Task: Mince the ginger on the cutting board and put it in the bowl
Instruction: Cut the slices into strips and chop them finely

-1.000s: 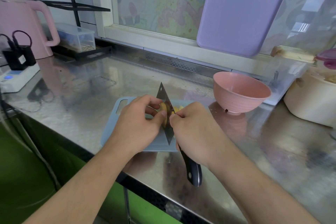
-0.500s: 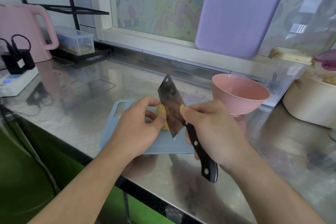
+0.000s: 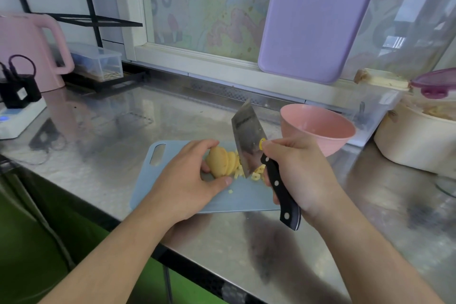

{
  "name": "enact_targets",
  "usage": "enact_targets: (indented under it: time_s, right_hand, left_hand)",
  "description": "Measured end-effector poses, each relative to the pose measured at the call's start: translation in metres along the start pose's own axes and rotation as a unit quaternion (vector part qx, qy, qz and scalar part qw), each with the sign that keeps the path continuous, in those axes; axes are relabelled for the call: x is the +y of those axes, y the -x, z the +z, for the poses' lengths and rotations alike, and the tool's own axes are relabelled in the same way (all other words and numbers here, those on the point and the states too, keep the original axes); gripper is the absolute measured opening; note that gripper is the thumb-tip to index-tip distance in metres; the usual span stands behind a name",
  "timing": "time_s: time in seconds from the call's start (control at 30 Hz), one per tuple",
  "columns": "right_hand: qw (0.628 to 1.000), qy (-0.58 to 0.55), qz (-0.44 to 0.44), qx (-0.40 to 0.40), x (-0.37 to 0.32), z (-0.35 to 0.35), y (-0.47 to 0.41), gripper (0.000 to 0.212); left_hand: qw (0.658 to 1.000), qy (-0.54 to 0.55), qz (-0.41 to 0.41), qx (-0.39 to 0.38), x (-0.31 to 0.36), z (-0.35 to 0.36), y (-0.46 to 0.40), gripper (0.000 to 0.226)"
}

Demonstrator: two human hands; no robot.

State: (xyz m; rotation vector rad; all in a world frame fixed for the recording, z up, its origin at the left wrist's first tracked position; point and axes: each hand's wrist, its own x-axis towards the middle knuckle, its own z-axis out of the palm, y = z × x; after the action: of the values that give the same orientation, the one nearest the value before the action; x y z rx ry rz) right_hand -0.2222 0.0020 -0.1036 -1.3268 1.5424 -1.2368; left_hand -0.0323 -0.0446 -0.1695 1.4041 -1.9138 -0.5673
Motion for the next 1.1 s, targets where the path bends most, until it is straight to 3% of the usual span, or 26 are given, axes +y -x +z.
enact_targets:
  time_s: [0.23,0.4,0.83,0.97,1.1]
  right_hand:
    - [0.999,0.049,-0.011,-0.005,0.005,0.004,-0.002,0.040]
    - [0.998,0.066,-0.021,-0.006,0.006,0.004,-0.002,0.043]
    - [1.000,-0.003,-0.003,-0.015,0.000,0.000,0.002,0.040]
    - [1.000,-0.007,0.001,-0.019,0.001,-0.002,0.001,0.041]
    - [1.000,-0.016,0.001,-0.017,0.001,-0.004,0.000,0.038]
  left_hand:
    - [0.999,0.036,-0.039,0.000,-0.002,-0.002,-0.001,0.059]
    - [0.995,0.089,-0.038,0.017,-0.002,-0.001,0.001,0.062]
    - [0.961,0.274,-0.036,0.022,-0.011,-0.013,0.001,0.055]
    - [0.969,0.240,-0.052,0.033,-0.012,-0.012,-0.001,0.059]
    - [0.991,0.116,-0.046,0.043,-0.017,-0.024,-0.004,0.063]
